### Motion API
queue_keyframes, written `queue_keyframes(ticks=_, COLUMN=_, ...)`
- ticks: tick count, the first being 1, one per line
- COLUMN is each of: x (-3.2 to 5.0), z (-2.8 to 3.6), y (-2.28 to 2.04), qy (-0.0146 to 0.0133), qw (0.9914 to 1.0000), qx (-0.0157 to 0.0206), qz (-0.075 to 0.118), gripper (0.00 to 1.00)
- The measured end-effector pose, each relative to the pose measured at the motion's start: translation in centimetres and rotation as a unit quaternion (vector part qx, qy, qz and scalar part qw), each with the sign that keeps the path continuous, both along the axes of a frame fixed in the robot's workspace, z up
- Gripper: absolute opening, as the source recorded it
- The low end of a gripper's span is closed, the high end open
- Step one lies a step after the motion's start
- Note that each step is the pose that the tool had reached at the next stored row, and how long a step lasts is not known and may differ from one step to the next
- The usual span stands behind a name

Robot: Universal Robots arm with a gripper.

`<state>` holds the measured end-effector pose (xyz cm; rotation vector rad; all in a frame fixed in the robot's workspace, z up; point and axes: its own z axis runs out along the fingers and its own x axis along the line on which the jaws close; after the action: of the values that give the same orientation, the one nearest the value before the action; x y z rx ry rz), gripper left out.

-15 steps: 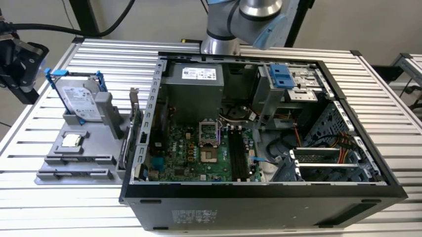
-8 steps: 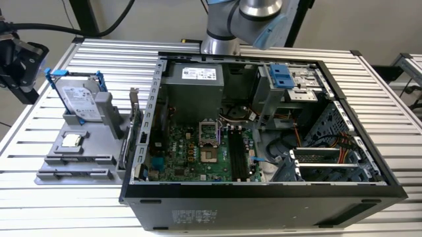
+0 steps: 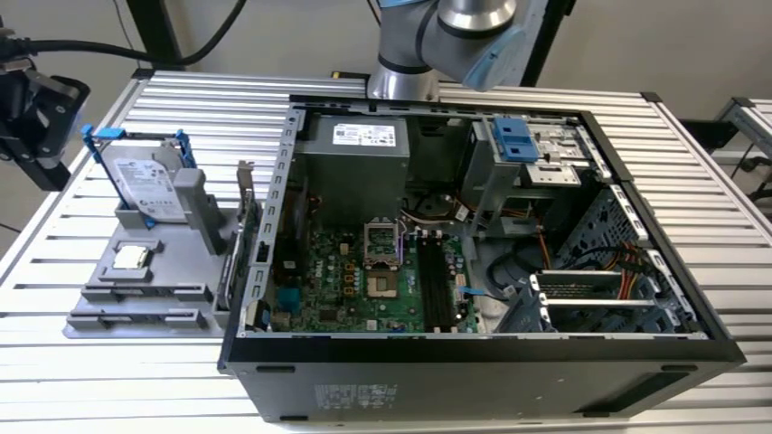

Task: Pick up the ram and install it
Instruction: 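Pick up the ram and move it above insertion slot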

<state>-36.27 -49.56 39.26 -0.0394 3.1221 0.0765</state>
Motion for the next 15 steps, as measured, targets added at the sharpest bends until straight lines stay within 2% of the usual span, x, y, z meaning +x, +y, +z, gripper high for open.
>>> queue_keyframes(ticks=8, x=0.0, z=0.0, y=0.0, qy=0.0, qw=0.99969, qx=0.0, qz=0.025, gripper=0.0)
queue_keyframes(ticks=15, x=0.0, z=0.01, y=0.0, qy=0.0, qw=0.99896, qx=0.0, qz=0.046, gripper=0.0)
